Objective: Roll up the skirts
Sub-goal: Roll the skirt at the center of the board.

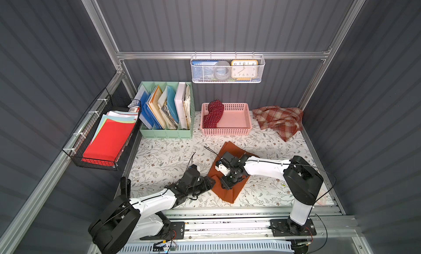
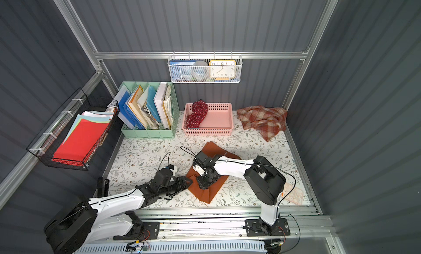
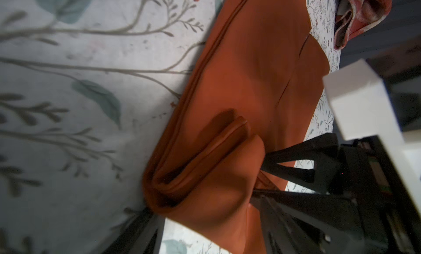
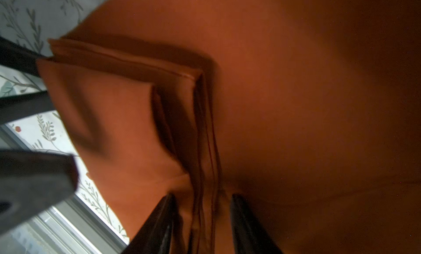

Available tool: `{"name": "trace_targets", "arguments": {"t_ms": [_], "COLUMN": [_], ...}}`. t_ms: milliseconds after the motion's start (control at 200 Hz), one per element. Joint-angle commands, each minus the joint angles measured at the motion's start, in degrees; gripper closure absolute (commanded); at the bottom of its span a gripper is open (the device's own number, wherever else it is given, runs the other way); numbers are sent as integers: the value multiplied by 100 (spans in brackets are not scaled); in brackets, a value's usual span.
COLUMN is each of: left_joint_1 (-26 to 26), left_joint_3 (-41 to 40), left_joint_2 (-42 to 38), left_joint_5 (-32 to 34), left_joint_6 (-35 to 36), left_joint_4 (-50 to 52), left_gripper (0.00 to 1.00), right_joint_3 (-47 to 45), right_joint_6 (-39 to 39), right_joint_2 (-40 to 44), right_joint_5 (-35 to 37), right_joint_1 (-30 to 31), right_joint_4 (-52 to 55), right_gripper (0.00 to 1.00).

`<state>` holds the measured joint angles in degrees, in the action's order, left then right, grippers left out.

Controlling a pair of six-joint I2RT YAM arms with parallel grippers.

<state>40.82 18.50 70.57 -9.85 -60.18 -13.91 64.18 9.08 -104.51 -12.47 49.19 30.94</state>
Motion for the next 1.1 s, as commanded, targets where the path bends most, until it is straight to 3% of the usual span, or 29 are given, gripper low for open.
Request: {"name": "trace_targets", "arguments": {"t_ms": [0, 185, 365, 595, 951, 1071, 1096], "left_joint_1": [431, 647, 647, 650, 654, 654, 651], "left_joint_3": [-72, 16, -87, 285, -119, 22, 59], "left_joint_2": [368, 529, 565, 1520, 1299, 1312, 1306], "left_joint_5": [791, 1651, 2402, 2286, 2400, 2496, 2522], "left_joint_6": [-544, -824, -821, -462, -212, -42, -16], "left_joint_4": [360, 961, 921, 375, -127, -100, -69], "left_gripper": [35, 42, 40, 39, 74, 99, 100], "right_joint_3": [-55, -105, -187, -144, -127, -90, -75], "right_joint_6": [-61, -50, -69, -108, -89, -34, 2], "right_joint_2": [-245, -197, -110, -87, -149, -95, -64], "right_joint_5": [368, 390, 377, 368, 377, 500, 546], "right_joint_1": [-49, -56, -59, -54, -142, -155, -151], "right_joint_4": [-51, -51, 0, 90, 106, 204, 258], "right_gripper": [53, 53, 53, 53, 53, 52, 52]}}
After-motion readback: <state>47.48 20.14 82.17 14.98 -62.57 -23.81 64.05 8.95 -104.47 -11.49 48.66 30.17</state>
